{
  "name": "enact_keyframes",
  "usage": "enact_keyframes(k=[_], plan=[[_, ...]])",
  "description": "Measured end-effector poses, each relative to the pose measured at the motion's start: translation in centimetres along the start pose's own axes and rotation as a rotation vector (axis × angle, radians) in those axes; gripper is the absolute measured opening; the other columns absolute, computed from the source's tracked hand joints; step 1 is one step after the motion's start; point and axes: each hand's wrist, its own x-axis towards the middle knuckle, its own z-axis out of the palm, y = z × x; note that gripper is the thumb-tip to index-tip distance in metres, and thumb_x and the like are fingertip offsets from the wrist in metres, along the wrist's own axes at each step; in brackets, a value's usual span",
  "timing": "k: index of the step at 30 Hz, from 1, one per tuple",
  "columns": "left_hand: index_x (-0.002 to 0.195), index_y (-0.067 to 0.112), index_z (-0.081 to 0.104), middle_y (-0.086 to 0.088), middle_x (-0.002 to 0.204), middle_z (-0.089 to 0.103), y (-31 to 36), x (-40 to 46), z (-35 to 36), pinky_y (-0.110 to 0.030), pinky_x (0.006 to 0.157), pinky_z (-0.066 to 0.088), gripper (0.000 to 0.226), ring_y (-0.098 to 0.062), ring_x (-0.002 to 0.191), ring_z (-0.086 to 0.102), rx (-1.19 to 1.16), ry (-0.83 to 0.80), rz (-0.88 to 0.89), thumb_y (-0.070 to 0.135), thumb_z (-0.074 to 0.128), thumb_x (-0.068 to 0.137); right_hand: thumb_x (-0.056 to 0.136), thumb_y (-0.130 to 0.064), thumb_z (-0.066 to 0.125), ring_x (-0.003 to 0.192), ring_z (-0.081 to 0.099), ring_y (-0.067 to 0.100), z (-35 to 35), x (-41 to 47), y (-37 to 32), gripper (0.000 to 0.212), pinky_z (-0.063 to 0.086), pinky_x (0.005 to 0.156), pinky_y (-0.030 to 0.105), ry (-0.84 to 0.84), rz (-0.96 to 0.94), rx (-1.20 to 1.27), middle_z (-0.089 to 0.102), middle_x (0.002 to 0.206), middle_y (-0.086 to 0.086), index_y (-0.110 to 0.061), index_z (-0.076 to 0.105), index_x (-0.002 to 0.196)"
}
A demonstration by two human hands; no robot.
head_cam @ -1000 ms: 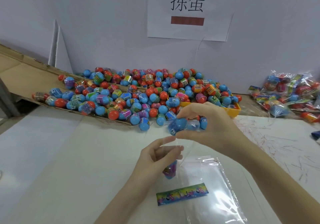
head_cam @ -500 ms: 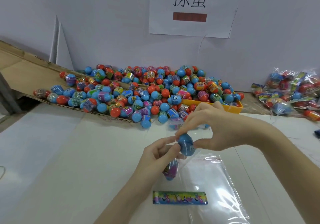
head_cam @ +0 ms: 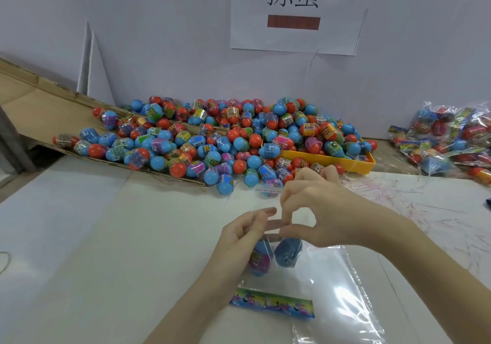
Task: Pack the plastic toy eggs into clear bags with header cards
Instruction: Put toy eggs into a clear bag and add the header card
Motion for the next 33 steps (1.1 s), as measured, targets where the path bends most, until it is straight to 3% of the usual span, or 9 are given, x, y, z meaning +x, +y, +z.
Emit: enact_keyframes(k=[4, 7, 11, 13, 15, 18, 21, 26, 33], plan=[[0.102, 0.03, 0.065, 0.006, 0.096, 0.073, 0.0, 0.1, 0.0, -0.027, 0.077, 0.057, 0.028, -0.014, 0.092, 0.069, -0.028, 0.015, -0.029, 0.04, 0.051, 0.079, 0.063, -0.078, 0.036, 0.103, 0.019, 0.002, 1.1, 0.1, 0.0, 0.059, 0.008, 0.078, 0.025, -0.046, 0.004, 0.12, 0.037, 0.106, -0.019, -0.035, 0.069, 0.085], [0.103, 0.026, 0.064, 0.004, 0.093, 0.074, 0.1, -0.1, 0.0, -0.023, 0.07, 0.057, 0.033, -0.013, 0.088, 0.07, -0.056, -0.006, -0.028, 0.039, 0.055, 0.075, 0.06, -0.077, 0.036, 0.112, 0.015, -0.001, 1.9, -0.2, 0.0, 0.061, 0.006, 0.083, 0.023, -0.002, -0.051, 0.16, 0.034, 0.11, -0.024, -0.032, 0.072, 0.08], [0.101, 0.018, 0.064, 0.006, 0.088, 0.075, 0.1, 0.1, -0.1, -0.016, 0.063, 0.054, 0.033, -0.01, 0.079, 0.071, -0.1, 0.028, -0.04, 0.034, 0.057, 0.074, 0.073, -0.053, 0.054, 0.103, 0.041, -0.008, 2.1, 0.8, 1.6, 0.025, 0.025, 0.086, 0.006, 0.514, 0.131, 0.699, 0.053, 0.099, -0.026, -0.032, 0.067, 0.071], [0.099, 0.019, 0.064, 0.008, 0.086, 0.074, 0.0, 0.1, 0.0, -0.016, 0.063, 0.054, 0.027, -0.009, 0.078, 0.071, -0.097, 0.036, -0.051, 0.032, 0.056, 0.076, 0.083, -0.03, 0.061, 0.093, 0.053, 0.008, 2.7, 1.7, 3.8, 0.008, 0.041, 0.084, 0.013, 0.79, 0.349, 0.69, 0.06, 0.09, -0.012, -0.025, 0.066, 0.08], [0.099, 0.02, 0.063, 0.009, 0.085, 0.074, -0.1, 0.2, 0.1, -0.016, 0.06, 0.054, 0.026, -0.009, 0.077, 0.071, -0.11, 0.038, -0.057, 0.032, 0.056, 0.077, 0.083, -0.029, 0.064, 0.101, 0.052, 0.02, 3.7, 2.4, 5.7, 0.019, 0.043, 0.091, 0.035, 0.672, 0.576, 0.418, 0.061, 0.102, -0.001, -0.019, 0.066, 0.1], [0.098, 0.022, 0.063, 0.011, 0.084, 0.074, -0.2, 0.3, 0.1, -0.015, 0.058, 0.053, 0.034, -0.008, 0.077, 0.071, -0.124, 0.033, -0.063, 0.037, 0.055, 0.069, 0.079, -0.051, 0.062, 0.114, 0.035, 0.019, 6.3, 2.6, 7.0, 0.049, 0.022, 0.09, 0.034, 0.325, 0.621, 0.029, 0.05, 0.124, -0.007, -0.032, 0.054, 0.123], [0.101, 0.021, 0.062, 0.01, 0.087, 0.074, -0.3, 0.3, 0.2, -0.017, 0.059, 0.053, 0.039, -0.008, 0.08, 0.071, -0.151, 0.016, -0.07, 0.038, 0.056, 0.067, 0.078, -0.046, 0.066, 0.107, 0.036, 0.019, 7.3, 2.5, 7.3, 0.04, 0.019, 0.084, 0.032, 0.459, 0.556, -0.022, 0.056, 0.118, -0.005, -0.027, 0.059, 0.112], [0.1, 0.021, 0.062, 0.009, 0.087, 0.074, -0.3, 0.3, 0.2, -0.019, 0.06, 0.054, 0.039, -0.01, 0.081, 0.071, -0.172, -0.002, -0.075, 0.037, 0.057, 0.065, 0.077, -0.035, 0.07, 0.084, 0.045, 0.011, 7.0, 2.1, 6.9, 0.028, 0.029, 0.079, 0.027, 0.627, 0.555, 0.142, 0.059, 0.09, -0.007, -0.021, 0.059, 0.098], [0.102, 0.02, 0.062, 0.007, 0.09, 0.074, -0.1, 0.3, 0.2, -0.019, 0.062, 0.055, 0.039, -0.01, 0.083, 0.071, -0.198, -0.005, -0.051, 0.037, 0.058, 0.066, 0.091, -0.032, 0.047, 0.066, 0.055, -0.016, 1.9, 0.5, 3.7, 0.005, 0.039, 0.053, 0.0, 0.655, 0.495, 1.057, 0.057, 0.085, -0.015, -0.03, 0.051, 0.092]])
